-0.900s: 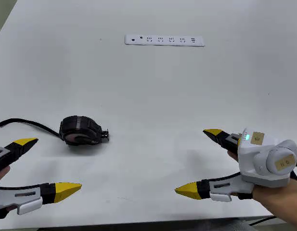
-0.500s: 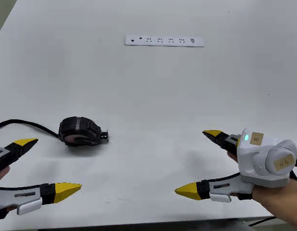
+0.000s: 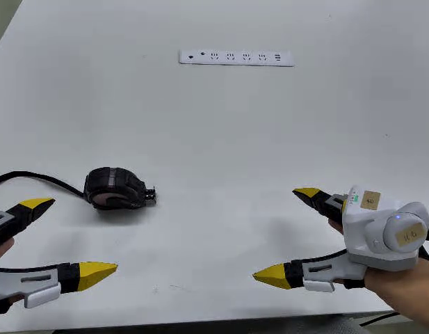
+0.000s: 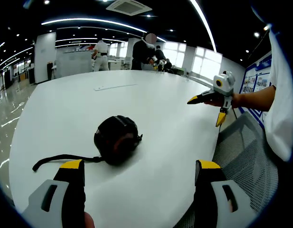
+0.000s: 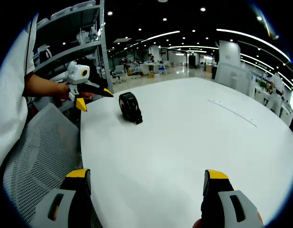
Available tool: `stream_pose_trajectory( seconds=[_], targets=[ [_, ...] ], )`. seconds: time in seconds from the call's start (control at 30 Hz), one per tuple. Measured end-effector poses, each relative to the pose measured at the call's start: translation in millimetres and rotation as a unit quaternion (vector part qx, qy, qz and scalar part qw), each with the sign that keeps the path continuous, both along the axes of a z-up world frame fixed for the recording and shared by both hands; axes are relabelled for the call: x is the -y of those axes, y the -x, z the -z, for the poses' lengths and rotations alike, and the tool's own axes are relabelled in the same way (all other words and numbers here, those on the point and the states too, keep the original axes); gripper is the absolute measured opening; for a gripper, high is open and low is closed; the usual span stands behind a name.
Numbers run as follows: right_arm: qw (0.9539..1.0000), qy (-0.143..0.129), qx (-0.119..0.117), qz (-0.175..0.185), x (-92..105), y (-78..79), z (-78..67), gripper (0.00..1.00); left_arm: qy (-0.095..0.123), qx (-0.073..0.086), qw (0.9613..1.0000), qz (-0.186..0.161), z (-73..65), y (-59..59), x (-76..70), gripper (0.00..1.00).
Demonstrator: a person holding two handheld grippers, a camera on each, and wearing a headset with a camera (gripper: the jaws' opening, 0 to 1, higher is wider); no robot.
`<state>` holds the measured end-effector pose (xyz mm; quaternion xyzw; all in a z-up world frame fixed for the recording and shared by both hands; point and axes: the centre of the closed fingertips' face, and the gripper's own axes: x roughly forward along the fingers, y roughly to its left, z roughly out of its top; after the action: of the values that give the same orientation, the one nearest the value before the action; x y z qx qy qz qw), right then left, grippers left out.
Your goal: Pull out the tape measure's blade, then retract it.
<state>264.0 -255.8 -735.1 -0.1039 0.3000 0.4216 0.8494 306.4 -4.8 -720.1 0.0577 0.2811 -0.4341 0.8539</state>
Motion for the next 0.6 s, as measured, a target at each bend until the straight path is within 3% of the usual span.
stream_pose_trajectory(
  seconds=[0.37, 0.6],
  targets=[
    [0.9999, -0.008, -0.001, -0.012, -11.1, -12.4, 4.5, 0.98, -0.01, 0.006, 0.9998, 0.017, -2.1, -14.3, 0.9, 0.94],
    [0.9996, -0.01, -0.001, -0.026, -18.9, -23.8, 5.1, 0.97, -0.029, 0.004, 0.9986, 0.044, 6.6, -19.7, 3.1, 0.94]
  ],
)
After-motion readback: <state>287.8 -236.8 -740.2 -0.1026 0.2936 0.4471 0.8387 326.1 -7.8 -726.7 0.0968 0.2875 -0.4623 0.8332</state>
